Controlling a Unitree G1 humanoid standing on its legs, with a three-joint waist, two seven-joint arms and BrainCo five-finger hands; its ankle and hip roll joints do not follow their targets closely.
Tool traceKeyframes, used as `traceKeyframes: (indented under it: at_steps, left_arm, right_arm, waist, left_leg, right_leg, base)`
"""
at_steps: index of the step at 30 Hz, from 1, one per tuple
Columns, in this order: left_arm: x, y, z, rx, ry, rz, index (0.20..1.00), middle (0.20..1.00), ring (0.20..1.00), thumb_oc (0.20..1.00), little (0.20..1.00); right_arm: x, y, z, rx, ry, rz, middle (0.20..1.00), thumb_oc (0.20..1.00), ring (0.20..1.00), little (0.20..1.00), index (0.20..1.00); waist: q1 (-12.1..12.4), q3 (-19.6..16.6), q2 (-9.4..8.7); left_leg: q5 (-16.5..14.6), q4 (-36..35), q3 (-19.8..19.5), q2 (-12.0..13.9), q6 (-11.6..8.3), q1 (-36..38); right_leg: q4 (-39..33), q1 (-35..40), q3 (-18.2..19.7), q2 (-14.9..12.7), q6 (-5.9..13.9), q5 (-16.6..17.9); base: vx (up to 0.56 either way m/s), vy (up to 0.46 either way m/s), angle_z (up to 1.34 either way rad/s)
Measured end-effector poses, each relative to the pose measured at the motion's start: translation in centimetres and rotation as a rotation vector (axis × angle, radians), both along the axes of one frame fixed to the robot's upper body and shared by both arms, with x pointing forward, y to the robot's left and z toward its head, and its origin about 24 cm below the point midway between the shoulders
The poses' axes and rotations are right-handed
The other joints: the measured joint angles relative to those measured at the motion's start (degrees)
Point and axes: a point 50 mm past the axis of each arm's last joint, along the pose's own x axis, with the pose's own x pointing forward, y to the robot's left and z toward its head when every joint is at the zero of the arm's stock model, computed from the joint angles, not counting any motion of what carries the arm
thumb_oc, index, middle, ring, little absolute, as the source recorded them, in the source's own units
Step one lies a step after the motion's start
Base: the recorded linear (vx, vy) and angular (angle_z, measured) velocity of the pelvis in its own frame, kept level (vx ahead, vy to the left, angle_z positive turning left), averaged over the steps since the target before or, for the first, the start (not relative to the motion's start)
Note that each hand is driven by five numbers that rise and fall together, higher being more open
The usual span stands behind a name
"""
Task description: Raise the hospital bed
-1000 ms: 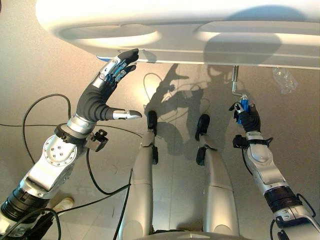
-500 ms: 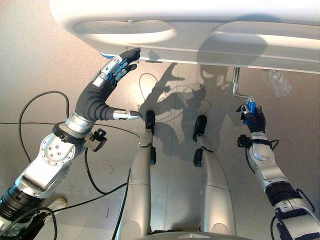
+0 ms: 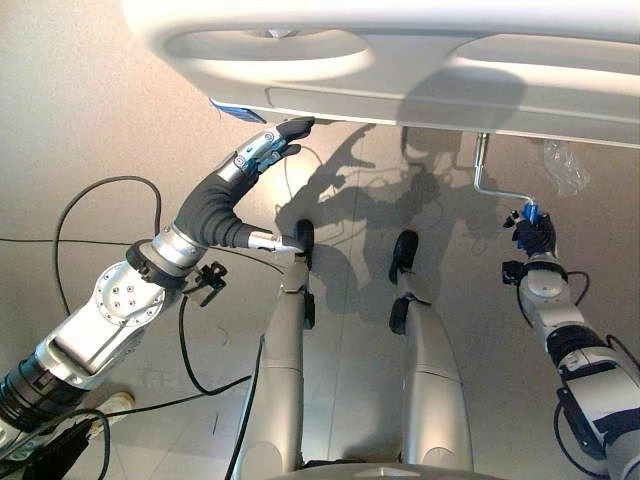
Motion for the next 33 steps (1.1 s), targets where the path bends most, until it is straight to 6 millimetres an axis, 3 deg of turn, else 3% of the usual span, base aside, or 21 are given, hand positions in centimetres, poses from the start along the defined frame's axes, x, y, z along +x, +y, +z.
traceKeyframes:
  at_steps: [3,9,15,22,28,33]
  left_arm:
    - [0.0,-0.1,0.3,0.005,-0.011,-0.002,1.0,1.0,1.0,1.0,1.0]
    - [0.2,-0.4,0.6,0.002,-0.019,-0.013,1.0,1.0,1.0,1.0,1.0]
    - [0.4,-0.6,0.6,-0.04,-0.005,-0.024,1.0,1.0,1.0,1.0,1.0]
    - [0.5,-0.8,-0.4,-0.126,0.04,-0.009,1.0,1.0,1.0,1.0,1.0]
    - [0.7,-0.9,-0.4,-0.174,0.045,0.006,1.0,1.0,1.0,1.0,1.0]
    - [0.8,-0.8,-0.3,-0.203,0.042,0.019,1.0,1.0,1.0,1.0,1.0]
  right_arm:
    - [0.5,-0.5,1.0,-0.017,0.016,0.001,0.2,0.2,0.2,0.2,0.2]
    - [0.9,-2.1,1.7,-0.038,0.146,-0.082,0.2,0.2,0.2,0.2,0.2]
    - [2.3,-1.8,3.8,-0.058,0.153,-0.085,0.2,0.2,0.2,0.2,0.2]
    - [5.0,1.7,5.9,-0.35,0.262,0.041,0.2,0.2,0.2,0.2,0.2]
    - [6.9,6.3,6.1,-0.403,0.256,0.169,0.2,0.2,0.2,0.2,0.2]
    - [7.1,7.3,6.1,-0.444,0.256,0.204,0.2,0.2,0.2,0.2,0.2]
  waist:
    - [0.88,-0.06,0.14]
    - [2.6,0.04,0.64]
    - [4.59,0.16,2.07]
    - [4.55,-0.1,3.07]
    - [4.75,-0.1,3.22]
    - [4.63,-0.11,3.23]
  left_leg:
    - [0.09,0.85,-0.21,-0.24,0.05,-2.17]
    - [-4.63,13.06,-1.32,-1.13,-0.65,-10.08]
    - [-6.75,20.49,-1.87,-1.09,-1.14,-16.41]
    - [-6.89,22.22,-3.02,-0.9,-2.36,-19.26]
    - [-7.45,23.37,-4.4,-0.07,-4.09,-20.48]
    - [-7.78,23.75,-4.79,0.47,-4.62,-20.49]
  right_leg:
    - [1.3,-2.25,0.01,-0.24,-0.06,-0.12]
    - [15.26,-10.53,0.95,-1.77,-0.59,-6.72]
    - [23.91,-17.28,1.61,-2.3,-1.3,-9.32]
    - [26.87,-20.95,1.7,-1.8,-2.65,-10.32]
    - [29.18,-22.26,0.25,-1.13,-4.32,-11.86]
    - [29.81,-22.26,-0.17,-0.68,-5.03,-12.57]
  base:
    - [-0.02,0.029,0.02]
    - [0.0,0.029,0.1]
    - [0.03,0.021,0.0]
    - [0.03,0.014,-0.03]
    - [0.01,0.005,0.01]
    - [0.0,0.004,-0.02]
